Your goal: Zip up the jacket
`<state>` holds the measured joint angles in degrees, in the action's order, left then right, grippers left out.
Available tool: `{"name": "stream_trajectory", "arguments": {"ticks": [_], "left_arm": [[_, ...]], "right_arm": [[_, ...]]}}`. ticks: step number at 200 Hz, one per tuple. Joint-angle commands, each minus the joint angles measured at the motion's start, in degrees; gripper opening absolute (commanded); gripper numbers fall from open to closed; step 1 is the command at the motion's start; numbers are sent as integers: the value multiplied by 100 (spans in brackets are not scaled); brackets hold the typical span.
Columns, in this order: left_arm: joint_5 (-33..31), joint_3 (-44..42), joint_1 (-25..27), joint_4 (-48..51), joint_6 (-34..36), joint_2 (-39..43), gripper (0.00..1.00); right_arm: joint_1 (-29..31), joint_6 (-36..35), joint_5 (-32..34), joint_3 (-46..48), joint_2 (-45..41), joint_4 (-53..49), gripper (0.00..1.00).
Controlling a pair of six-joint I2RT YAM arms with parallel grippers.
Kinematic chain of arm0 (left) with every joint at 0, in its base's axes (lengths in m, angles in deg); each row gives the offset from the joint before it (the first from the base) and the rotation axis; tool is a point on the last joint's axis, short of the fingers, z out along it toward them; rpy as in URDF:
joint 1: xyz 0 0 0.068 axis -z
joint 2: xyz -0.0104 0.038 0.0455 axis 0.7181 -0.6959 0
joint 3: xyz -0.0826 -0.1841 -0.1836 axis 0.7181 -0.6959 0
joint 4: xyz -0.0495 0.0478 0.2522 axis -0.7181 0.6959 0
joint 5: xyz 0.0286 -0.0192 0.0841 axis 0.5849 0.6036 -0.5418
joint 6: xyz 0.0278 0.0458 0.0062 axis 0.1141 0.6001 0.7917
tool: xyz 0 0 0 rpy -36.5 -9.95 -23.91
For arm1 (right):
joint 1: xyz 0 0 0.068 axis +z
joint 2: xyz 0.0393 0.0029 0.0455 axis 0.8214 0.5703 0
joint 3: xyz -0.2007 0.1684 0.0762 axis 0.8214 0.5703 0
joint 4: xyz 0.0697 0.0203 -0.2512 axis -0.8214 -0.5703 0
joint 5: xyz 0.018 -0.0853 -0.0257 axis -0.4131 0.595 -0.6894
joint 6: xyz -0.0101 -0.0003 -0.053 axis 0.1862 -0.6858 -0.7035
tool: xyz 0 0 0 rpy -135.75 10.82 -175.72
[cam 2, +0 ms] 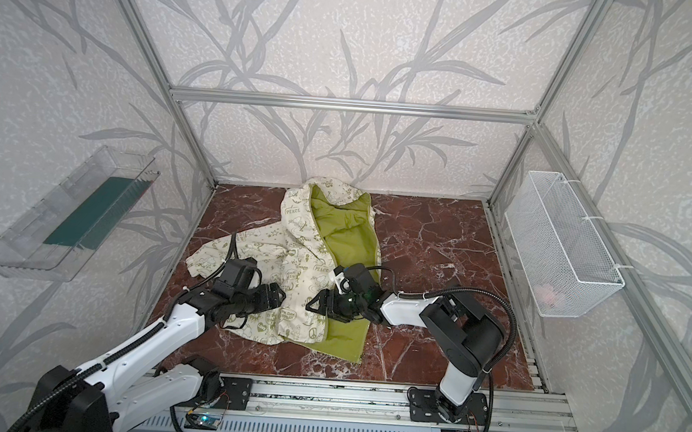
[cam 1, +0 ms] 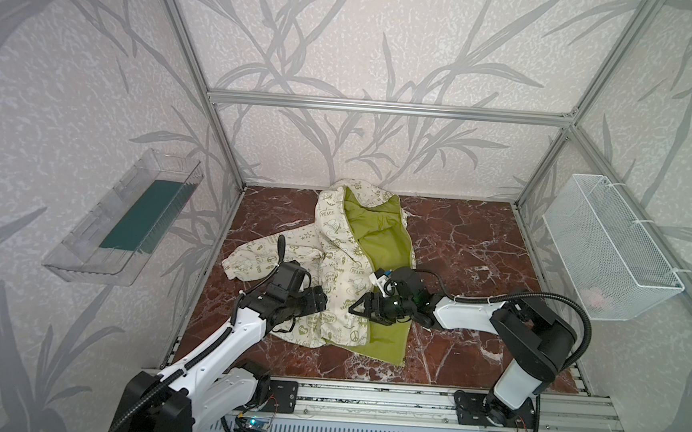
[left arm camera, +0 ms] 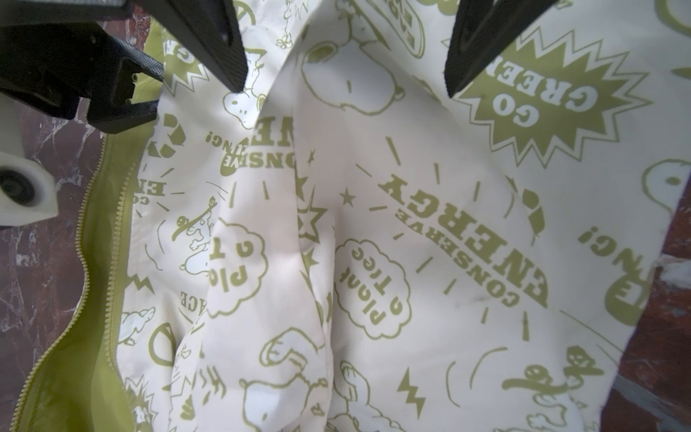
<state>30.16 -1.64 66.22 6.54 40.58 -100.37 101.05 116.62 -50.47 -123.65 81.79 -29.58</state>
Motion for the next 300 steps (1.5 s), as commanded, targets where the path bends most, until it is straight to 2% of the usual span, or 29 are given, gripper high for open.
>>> {"name": "stream_trajectory", "arguments": {"ticks": [1,22,65,138,168,220,238,265,283,300], "left_arm": [[-57,5,25,145,-293,246,85],[-9,-49,23,122,-460,384,85],[147,-134,77,97,-693,478,83],[126,-206,641,30,-1289,646,79],[37,-157,962,100,-1695,727,78],[80,293,1521,-24,-2521,819,79],[291,700,1546,-164,-2894,889,80],[257,1502,1547,84,-2960,852,83],[646,1748,1558,-31,-3080,686,83],[945,1640,1644,-599,-3421,620,83]], "right_arm": [[-47,237,-421,73,-258,337,71],[-47,483,-636,201,-250,586,65],[-79,645,-481,552,-349,507,55],[-82,782,-401,858,-443,452,26],[-108,784,-465,960,-500,572,0],[-142,950,-501,664,-675,1155,0],[-168,960,-480,378,-566,1226,0],[-229,1134,-493,43,-270,1644,0],[-284,1286,-566,-155,-111,1899,0],[-302,1373,-603,-335,180,2121,0]]}}
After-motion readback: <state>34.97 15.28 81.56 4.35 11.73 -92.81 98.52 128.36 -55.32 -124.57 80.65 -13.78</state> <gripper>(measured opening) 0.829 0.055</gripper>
